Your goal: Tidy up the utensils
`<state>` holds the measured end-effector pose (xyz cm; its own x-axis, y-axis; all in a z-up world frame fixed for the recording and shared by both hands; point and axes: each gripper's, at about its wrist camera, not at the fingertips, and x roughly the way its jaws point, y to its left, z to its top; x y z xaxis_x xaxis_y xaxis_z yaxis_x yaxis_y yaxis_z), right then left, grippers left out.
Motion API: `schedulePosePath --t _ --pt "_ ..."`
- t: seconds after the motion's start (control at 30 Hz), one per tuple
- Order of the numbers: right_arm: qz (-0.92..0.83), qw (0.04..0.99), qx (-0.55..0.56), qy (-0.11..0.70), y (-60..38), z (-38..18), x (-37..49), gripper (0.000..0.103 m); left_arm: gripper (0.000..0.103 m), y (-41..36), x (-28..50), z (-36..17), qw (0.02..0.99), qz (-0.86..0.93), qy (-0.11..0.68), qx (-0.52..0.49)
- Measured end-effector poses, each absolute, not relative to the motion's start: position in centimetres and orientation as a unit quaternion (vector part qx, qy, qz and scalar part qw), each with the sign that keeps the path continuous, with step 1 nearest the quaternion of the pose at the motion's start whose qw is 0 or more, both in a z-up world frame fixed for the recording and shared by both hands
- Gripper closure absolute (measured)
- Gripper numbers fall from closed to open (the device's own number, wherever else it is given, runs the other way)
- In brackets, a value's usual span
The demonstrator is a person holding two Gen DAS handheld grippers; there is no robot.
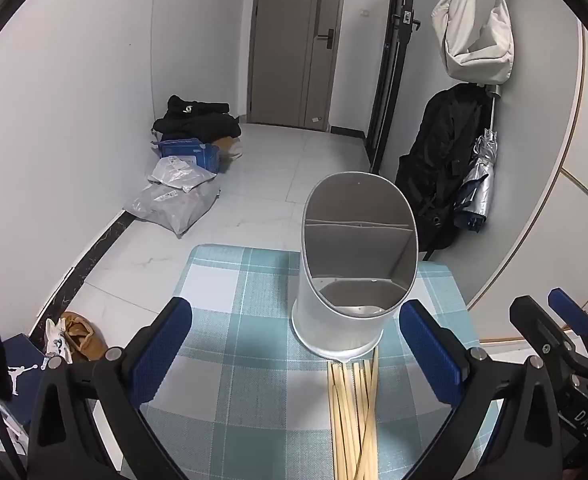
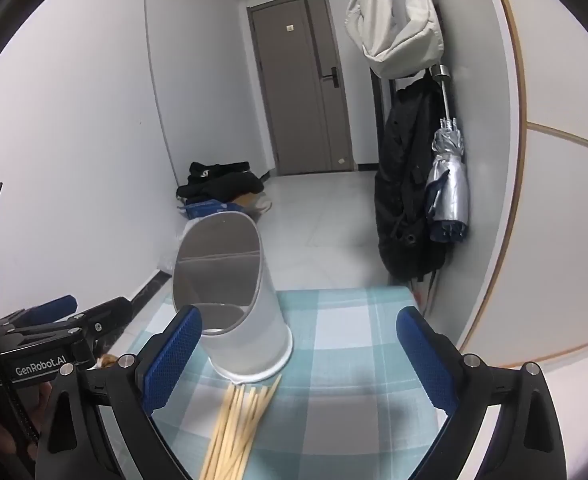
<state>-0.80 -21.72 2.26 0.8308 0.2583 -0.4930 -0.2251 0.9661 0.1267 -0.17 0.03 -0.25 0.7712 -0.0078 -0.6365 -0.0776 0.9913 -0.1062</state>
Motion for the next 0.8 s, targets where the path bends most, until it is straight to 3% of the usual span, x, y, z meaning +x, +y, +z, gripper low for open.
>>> schedulePosePath --t 0.8 --pt "0.127 0.956 0.04 0.26 -21.32 1.94 -0.82 0.004 0.001 0.4 -0.16 -0.34 0.937 0.019 0.342 -0.073"
